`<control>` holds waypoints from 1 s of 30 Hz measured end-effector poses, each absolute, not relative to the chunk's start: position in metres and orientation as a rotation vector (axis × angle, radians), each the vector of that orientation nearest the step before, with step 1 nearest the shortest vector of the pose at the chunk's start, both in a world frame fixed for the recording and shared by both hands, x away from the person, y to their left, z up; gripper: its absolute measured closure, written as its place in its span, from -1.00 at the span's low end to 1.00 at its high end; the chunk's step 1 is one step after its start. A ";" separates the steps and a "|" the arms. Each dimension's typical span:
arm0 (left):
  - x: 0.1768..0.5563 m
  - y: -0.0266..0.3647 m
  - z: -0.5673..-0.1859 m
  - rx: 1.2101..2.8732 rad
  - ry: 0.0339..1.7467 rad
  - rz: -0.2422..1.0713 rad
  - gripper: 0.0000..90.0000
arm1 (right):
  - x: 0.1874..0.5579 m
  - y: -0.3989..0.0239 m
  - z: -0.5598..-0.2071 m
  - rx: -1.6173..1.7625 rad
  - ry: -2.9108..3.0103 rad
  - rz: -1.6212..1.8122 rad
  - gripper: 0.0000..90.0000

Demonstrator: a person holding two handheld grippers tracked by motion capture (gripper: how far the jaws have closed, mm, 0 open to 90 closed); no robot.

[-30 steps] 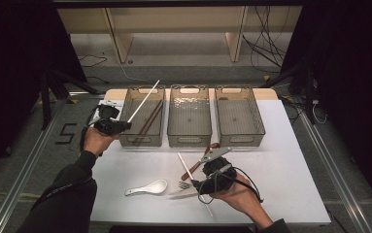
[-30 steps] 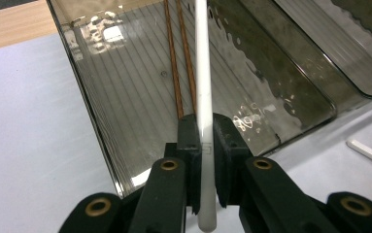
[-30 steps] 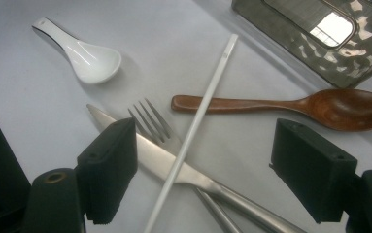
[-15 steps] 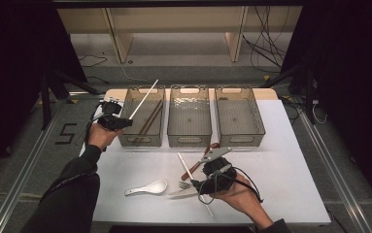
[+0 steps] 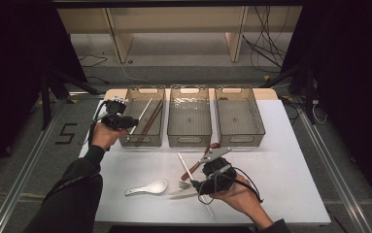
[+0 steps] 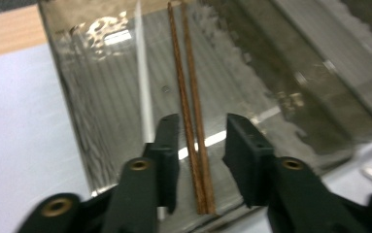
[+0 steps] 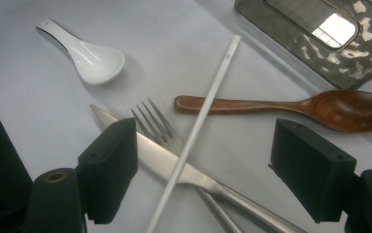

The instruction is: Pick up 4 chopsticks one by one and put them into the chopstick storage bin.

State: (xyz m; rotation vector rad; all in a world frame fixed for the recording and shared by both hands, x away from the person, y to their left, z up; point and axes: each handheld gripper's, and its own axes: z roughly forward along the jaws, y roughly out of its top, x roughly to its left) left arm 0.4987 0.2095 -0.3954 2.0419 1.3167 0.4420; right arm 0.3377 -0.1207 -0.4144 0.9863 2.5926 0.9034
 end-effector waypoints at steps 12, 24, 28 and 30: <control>0.443 0.196 -0.377 2.037 1.120 0.318 -0.31 | 0.339 -0.121 -0.417 1.011 2.605 0.864 -0.41; 0.401 0.189 -0.381 2.064 1.025 0.333 -0.41 | 0.346 -0.113 -0.432 1.061 2.633 0.754 -0.22; 0.391 0.194 -0.388 2.055 1.024 0.305 -0.44 | 0.352 -0.113 -0.434 1.093 2.630 0.760 -0.13; 0.387 0.196 -0.391 2.048 1.027 0.301 -0.44 | 0.355 -0.110 -0.436 1.109 2.632 0.754 -0.09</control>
